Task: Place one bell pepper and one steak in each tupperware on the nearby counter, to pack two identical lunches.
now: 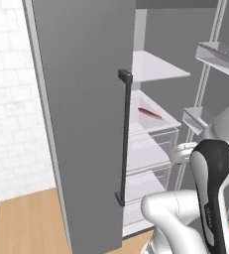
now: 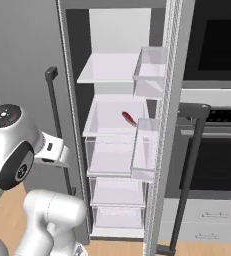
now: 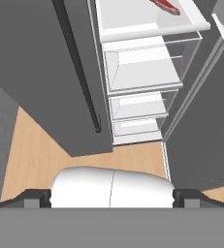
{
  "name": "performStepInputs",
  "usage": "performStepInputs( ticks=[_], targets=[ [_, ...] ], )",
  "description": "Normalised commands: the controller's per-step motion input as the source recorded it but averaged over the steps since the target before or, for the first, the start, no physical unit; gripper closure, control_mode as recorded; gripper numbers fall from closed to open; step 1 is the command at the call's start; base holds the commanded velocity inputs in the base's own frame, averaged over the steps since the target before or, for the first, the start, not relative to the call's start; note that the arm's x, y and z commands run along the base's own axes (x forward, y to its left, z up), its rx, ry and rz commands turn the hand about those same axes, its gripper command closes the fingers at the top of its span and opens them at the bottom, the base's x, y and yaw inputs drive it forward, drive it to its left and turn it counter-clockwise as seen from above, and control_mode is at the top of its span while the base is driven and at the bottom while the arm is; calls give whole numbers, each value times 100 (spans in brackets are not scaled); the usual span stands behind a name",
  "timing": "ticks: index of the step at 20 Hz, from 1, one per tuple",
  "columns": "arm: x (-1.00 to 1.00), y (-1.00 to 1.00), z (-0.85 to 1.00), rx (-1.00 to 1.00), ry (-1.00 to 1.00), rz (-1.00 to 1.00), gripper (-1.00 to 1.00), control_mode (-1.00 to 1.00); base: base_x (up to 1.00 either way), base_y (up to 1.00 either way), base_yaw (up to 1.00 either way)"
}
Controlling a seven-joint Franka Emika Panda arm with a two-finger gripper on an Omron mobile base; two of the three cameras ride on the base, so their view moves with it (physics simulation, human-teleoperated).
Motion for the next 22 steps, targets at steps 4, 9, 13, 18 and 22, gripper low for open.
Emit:
performStepInputs(
  ticks=[4,9,13,18,22],
  targets=[
    [0,0,0,0,0,0,-100,100,25,-16,-7],
    [0,0,0,0,0,0,-100,100,10,-27,-4],
    [0,0,0,0,0,0,-100,100,4,-34,-2],
    [0,0,0,0,0,0,-100,100,1,-45,-1],
    [0,0,0,0,0,0,-100,100,11,-20,0]
  ],
)
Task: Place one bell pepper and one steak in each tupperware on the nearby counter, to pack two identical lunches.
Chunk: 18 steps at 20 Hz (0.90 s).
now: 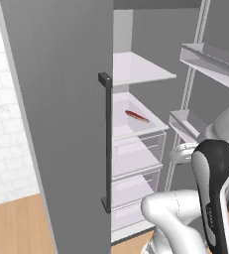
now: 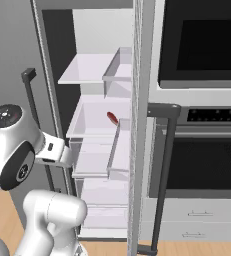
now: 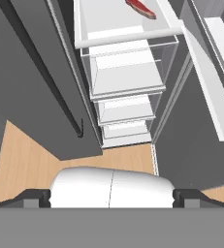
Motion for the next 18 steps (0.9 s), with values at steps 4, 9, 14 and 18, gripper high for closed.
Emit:
performStepInputs(
  ticks=[4,9,14,18],
  targets=[
    [0,0,0,0,0,0,-100,100,48,2,0],
    [0,0,0,0,0,0,-100,100,61,0,0],
    [0,0,0,0,0,0,-100,100,33,-3,0],
    [0,0,0,0,0,0,-100,100,19,-13,0]
  ],
)
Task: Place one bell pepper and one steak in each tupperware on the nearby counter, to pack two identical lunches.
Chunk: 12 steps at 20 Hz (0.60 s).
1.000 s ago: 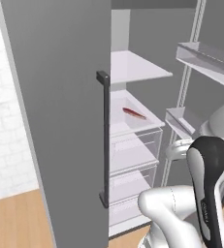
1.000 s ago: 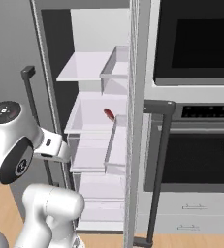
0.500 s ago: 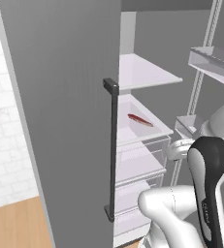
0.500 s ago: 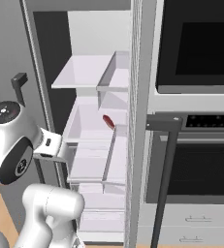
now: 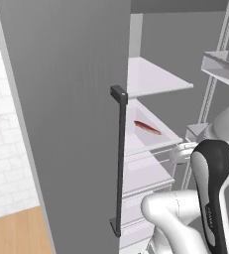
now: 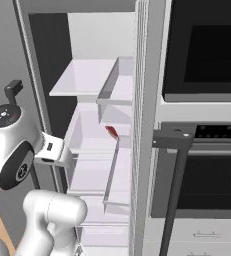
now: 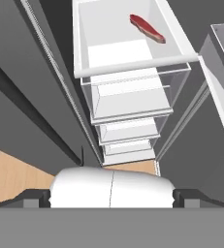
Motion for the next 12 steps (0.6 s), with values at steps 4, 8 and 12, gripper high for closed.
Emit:
performStepInputs(
  ticks=[4,8,12],
  targets=[
    [0,0,0,0,0,0,-100,-100,8,-2,0],
    [8,0,0,0,-4,2,-100,-100,0,0,0],
    [48,0,8,-5,-21,9,-100,-100,0,0,0]
  ],
)
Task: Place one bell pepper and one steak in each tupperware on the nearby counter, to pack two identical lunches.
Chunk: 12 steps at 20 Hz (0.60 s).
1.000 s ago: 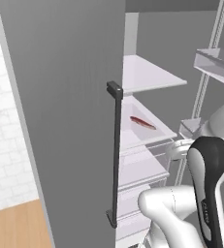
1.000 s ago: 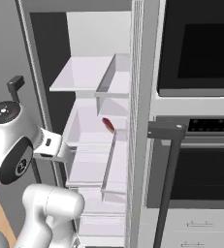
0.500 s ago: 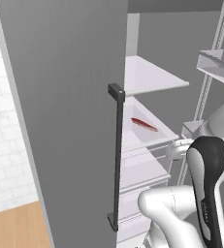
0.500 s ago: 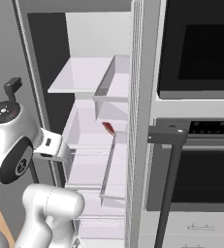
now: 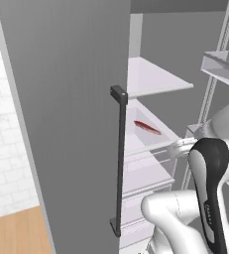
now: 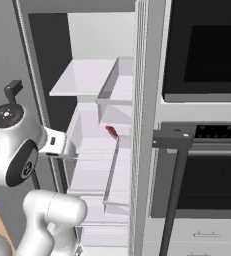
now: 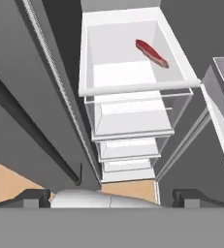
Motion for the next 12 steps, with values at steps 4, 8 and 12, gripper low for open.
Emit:
performStepInputs(
  ticks=[4,8,12],
  targets=[
    [77,0,1,-15,-17,8,-100,-100,0,0,0],
    [45,0,-6,-18,-1,3,-100,-100,0,0,0],
    [20,-4,-26,-7,-13,9,-100,-100,0,0,0]
  ],
)
